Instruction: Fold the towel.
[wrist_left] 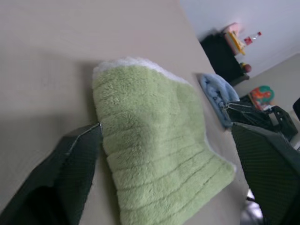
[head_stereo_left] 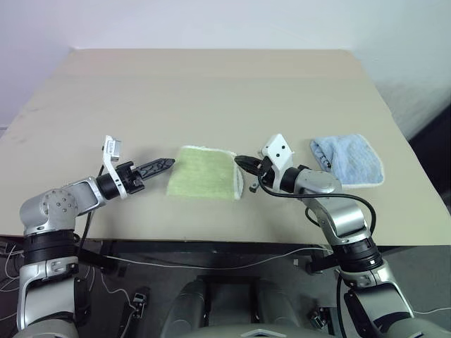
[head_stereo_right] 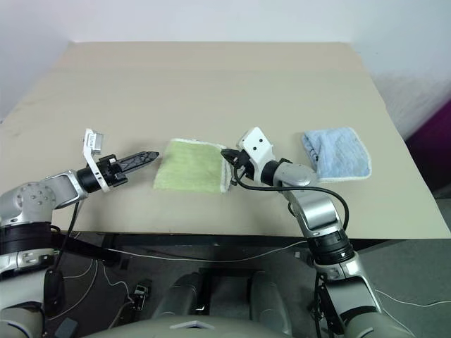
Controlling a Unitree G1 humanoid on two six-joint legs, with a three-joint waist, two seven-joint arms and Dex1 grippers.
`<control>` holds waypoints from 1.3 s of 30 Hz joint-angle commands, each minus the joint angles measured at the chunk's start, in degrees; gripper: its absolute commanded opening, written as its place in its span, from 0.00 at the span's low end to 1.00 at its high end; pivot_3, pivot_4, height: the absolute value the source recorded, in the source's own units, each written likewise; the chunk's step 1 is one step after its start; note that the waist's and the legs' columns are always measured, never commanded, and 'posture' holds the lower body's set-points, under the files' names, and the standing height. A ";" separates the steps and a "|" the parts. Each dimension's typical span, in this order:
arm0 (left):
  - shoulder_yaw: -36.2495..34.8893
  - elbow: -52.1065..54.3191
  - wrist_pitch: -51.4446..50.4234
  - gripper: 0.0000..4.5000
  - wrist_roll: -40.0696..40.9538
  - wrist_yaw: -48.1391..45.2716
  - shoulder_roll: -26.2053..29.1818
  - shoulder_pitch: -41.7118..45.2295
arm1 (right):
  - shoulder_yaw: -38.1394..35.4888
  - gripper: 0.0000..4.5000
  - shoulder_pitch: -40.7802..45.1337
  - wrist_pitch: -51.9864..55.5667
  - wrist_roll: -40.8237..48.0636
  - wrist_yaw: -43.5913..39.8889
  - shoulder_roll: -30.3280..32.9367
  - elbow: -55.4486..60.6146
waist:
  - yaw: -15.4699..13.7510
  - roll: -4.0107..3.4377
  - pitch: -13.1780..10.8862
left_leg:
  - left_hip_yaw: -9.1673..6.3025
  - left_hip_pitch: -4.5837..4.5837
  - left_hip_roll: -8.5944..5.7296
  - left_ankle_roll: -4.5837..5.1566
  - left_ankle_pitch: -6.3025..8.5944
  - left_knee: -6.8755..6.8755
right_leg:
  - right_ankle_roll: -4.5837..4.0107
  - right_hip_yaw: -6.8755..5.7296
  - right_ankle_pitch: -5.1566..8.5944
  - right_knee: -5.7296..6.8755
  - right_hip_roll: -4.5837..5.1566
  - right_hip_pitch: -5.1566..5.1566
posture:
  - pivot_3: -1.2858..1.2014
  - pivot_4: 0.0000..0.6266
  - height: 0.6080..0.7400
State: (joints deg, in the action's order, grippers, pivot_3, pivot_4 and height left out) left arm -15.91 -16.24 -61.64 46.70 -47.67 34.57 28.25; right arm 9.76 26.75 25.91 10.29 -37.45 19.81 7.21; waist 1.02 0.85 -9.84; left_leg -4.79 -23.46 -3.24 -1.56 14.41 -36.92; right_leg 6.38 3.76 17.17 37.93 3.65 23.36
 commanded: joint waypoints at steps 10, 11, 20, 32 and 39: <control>6.75 3.20 -4.56 0.99 0.29 -4.91 -2.51 -1.44 | -1.67 0.00 -0.83 0.61 0.51 1.83 1.01 5.60 | -0.17 0.00 0.00 | 0.00 0.00 0.00 -0.01 0.00 0.01 | 0.00 0.03 0.00 0.00 0.01 0.00 | 0.52 0.24 1.00; 6.92 3.40 -5.31 0.99 0.51 -5.12 -2.74 -1.61 | -1.64 0.00 -0.73 0.62 0.47 1.84 1.03 5.64 | -0.18 0.00 0.00 | 0.00 0.00 0.00 -0.01 0.00 0.00 | 0.00 0.03 0.00 0.00 0.02 -0.01 | 0.52 0.24 1.00; 5.43 5.35 -7.24 0.99 1.36 -3.15 -5.67 -3.38 | -1.18 0.00 -0.39 0.71 0.28 1.96 0.99 5.93 | -0.27 0.00 0.00 | 0.00 0.00 -0.02 0.00 0.00 -0.02 | 0.00 0.02 0.00 -0.01 0.04 -0.02 | 0.52 0.24 1.00; 4.02 3.31 -3.92 0.71 -0.96 -1.82 -4.98 -3.16 | -0.75 0.00 -0.44 0.71 0.19 2.03 0.83 6.00 | -0.17 0.00 0.01 | 0.00 0.00 -0.02 -0.01 0.00 -0.02 | 0.00 0.02 0.00 0.00 0.03 -0.02 | 0.52 0.24 1.00; 3.90 2.38 -2.87 0.17 -1.63 -2.67 -4.66 -2.90 | -0.72 0.00 -0.46 0.91 0.21 2.25 0.66 6.06 | -0.10 0.00 0.01 | 0.00 0.00 -0.01 -0.01 0.00 0.00 | 0.00 0.02 0.00 0.00 0.03 0.00 | 0.52 0.24 1.00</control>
State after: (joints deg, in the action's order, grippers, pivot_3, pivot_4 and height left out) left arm -12.00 -13.78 -65.07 45.39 -49.65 29.23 25.01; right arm 9.41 25.62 27.15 10.27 -35.60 20.70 10.94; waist 0.92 0.85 -9.83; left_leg -4.78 -23.46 -3.25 -1.57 14.40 -36.93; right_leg 6.37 3.79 17.17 37.93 3.67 23.36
